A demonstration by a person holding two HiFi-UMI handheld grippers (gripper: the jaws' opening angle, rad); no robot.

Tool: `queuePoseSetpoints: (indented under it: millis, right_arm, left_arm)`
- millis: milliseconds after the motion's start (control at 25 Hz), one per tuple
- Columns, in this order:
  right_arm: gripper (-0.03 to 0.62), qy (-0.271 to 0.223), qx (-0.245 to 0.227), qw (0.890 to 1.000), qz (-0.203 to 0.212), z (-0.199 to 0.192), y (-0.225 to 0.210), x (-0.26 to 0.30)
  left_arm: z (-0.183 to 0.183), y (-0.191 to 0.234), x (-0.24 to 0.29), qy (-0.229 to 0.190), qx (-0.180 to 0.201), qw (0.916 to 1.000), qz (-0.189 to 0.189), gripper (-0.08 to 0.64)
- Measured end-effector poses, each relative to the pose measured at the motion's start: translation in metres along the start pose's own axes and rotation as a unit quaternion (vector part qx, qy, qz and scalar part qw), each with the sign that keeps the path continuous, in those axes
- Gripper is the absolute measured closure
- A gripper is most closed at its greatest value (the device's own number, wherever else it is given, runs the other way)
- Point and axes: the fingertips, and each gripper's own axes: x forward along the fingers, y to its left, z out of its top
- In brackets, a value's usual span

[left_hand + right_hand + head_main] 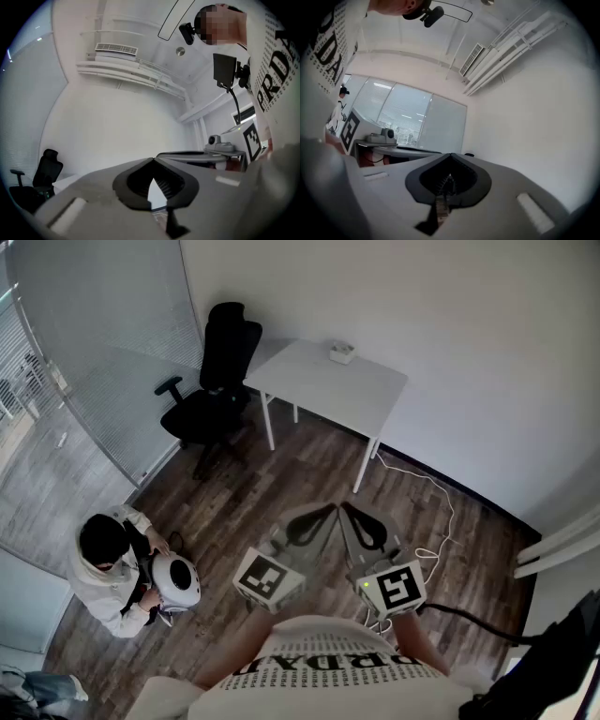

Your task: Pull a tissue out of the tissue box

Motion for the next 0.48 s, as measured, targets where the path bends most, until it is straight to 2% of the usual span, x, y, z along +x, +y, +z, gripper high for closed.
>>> queuePoseSetpoints:
  millis: [480]
  right_arm:
    - [0.584,0.007,0.006,1.000,-0.009,-0.0081,0.0028,-0.0069]
  left_arm:
    - [-0.0062,-0.0070,-0.0052,0.000,-0.003,1.0000,0.002,0.569]
